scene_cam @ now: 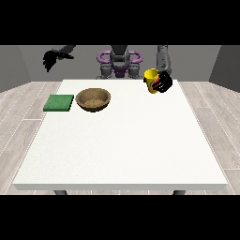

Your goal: Pick the cup and pour the ball into the bowl, then pick the bowl and place it on the pad

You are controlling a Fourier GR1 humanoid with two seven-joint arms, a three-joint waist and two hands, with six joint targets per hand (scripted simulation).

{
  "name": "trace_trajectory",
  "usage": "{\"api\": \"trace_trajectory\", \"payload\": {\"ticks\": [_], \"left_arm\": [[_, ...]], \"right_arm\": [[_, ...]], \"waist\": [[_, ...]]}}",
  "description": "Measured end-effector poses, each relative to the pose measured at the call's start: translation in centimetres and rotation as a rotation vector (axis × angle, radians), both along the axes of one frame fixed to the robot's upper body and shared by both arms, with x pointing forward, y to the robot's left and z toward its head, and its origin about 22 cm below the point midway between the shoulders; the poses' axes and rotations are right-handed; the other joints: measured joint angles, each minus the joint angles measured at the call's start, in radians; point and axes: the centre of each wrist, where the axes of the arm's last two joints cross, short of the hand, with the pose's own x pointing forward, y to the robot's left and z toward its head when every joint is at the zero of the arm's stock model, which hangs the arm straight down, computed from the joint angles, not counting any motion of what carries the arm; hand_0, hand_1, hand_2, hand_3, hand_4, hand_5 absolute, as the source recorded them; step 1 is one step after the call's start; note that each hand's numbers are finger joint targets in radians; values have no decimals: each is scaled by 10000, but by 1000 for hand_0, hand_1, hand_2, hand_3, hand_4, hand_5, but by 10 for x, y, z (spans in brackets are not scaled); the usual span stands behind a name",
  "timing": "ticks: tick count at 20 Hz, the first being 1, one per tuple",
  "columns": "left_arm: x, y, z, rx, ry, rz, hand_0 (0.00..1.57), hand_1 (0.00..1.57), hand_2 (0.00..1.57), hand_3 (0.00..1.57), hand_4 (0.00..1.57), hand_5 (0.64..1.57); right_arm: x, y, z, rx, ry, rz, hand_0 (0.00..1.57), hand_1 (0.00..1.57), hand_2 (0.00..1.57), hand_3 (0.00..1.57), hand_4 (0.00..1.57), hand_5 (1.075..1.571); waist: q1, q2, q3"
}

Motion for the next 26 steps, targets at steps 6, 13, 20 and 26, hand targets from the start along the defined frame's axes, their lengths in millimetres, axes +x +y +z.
{"api": "trace_trajectory", "payload": {"ticks": [6, 13, 20, 26], "left_arm": [[39, 4, 60, 1639, 543, 403, 1459, 1459, 1571, 1571, 1571, 1294], [55, -32, 78, 2885, 648, 867, 1490, 1490, 1571, 1571, 1512, 1267], [72, -91, 97, 5472, 490, 1234, 1553, 1553, 1571, 1571, 1571, 1203], [74, -142, 103, 8558, -18, 789, 1490, 1490, 1571, 1571, 1505, 1316]], "right_arm": [[-3, -3, -19, 192, 298, -246, 0, 0, 0, 0, 0, 1568], [2, -15, -15, 289, 287, 10, 0, 0, 0, 0, 0, 1569], [4, -14, -24, 377, 491, 135, 0, 0, 0, 0, 0, 1570], [3, -27, -24, 363, 808, 164, 0, 0, 0, 0, 0, 1571]], "waist": [[224, -327, -22], [29, -332, -39], [-211, -642, -31], [-246, -975, -24]]}}
